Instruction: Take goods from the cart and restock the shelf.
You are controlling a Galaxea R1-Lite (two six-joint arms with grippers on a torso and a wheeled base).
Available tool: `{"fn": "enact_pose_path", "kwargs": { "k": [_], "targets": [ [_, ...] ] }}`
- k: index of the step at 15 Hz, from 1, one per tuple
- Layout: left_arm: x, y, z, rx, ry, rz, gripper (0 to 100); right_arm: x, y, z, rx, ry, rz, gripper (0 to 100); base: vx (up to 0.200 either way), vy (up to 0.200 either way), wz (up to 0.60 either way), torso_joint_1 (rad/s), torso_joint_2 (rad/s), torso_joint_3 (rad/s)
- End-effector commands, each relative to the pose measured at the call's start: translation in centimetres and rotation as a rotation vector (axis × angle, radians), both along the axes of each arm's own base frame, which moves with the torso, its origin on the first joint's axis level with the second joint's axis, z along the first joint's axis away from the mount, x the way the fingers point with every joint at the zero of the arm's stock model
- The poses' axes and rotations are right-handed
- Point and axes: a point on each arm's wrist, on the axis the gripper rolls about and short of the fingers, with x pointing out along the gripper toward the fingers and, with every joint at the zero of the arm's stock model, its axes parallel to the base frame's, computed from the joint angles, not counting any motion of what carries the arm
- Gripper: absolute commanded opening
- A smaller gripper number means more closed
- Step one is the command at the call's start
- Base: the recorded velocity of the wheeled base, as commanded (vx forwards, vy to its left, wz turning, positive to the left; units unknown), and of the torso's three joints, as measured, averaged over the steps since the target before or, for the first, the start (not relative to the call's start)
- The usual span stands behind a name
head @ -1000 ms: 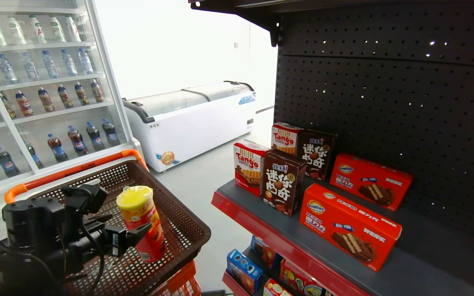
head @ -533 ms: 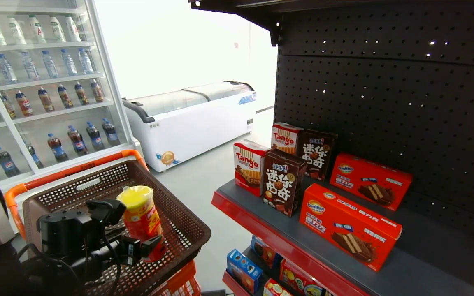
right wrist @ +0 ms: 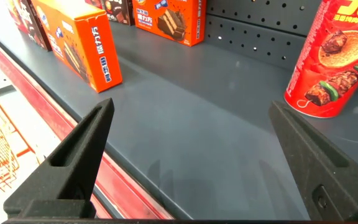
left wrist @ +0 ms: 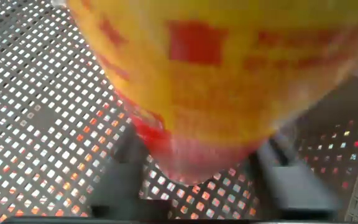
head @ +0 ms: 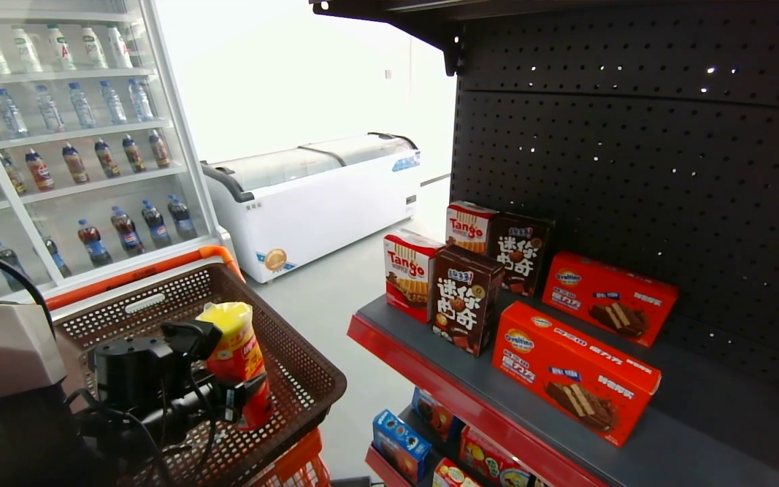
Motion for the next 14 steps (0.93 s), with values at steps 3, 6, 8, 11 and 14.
{"fn": "enact_pose_path", "kwargs": {
  "k": [3, 6, 8, 11, 14],
  "targets": [
    [-0.1, -0.1, 1.6, 0.006, -0.057, -0.006, 0, 0.0, 0.0, 0.0, 0.0, 0.002, 0.0, 100, 0.0, 0.0, 0.0, 0.0, 0.0, 0.0],
    [-0.8, -1.0, 4.8, 0.029, -0.131, -0.065, 0, 0.0, 0.0, 0.0, 0.0, 0.002, 0.0, 100, 0.0, 0.0, 0.0, 0.0, 0.0, 0.0],
    [-0.9, -2.4, 7.2, 0.025, -0.166, -0.119, 0, 0.0, 0.0, 0.0, 0.0, 0.002, 0.0, 100, 0.0, 0.0, 0.0, 0.0, 0.0, 0.0],
    [-1.2, -3.8, 10.6, 0.018, -0.203, -0.168, 0, 0.0, 0.0, 0.0, 0.0, 0.002, 0.0, 100, 0.0, 0.0, 0.0, 0.0, 0.0, 0.0],
    [-2.8, -4.3, 13.2, 0.009, -0.202, -0.214, 0, 0.0, 0.0, 0.0, 0.0, 0.002, 0.0, 100, 0.0, 0.0, 0.0, 0.0, 0.0, 0.0]
  ]
}}
